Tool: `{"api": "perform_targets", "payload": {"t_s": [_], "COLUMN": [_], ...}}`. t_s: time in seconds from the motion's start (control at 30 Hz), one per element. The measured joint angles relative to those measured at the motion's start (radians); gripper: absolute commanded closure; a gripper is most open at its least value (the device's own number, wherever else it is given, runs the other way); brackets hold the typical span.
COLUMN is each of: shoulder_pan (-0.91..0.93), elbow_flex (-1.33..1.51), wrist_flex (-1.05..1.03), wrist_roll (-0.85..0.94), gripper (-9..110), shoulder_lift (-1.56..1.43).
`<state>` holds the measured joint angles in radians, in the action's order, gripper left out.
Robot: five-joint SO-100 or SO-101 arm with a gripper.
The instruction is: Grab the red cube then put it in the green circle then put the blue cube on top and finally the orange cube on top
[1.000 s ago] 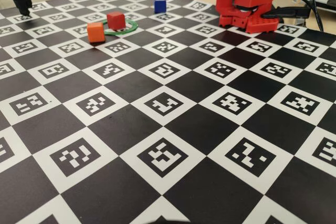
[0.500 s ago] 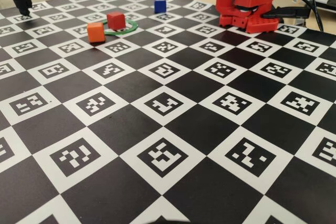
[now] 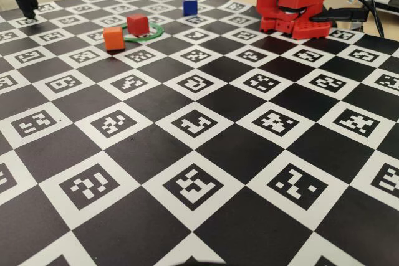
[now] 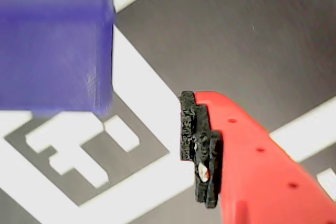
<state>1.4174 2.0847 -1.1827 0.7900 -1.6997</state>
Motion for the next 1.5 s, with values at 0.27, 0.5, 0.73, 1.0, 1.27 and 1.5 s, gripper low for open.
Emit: {"api": "perform_targets", "payload": {"t_s": [0.27,0.5,0.73,1.0,1.27,1.5], "shoulder_pan": [0.002,0.003,0.003,0.003,-0.005,-0.008], "elbow_flex": [0.021,0.031,0.041,0.046,0.060,0.060], "wrist_flex": [0.087,0.124,0.149,0.172,0.172,0.178], "wrist_roll": [0.002,0.005,-0.006,-0.025,-0.025,-0.046], "gripper": [48,49,51,56,75,85], "shoulder_lift": [0.049,0.071,0.077,0.077,0.077,0.077]}}
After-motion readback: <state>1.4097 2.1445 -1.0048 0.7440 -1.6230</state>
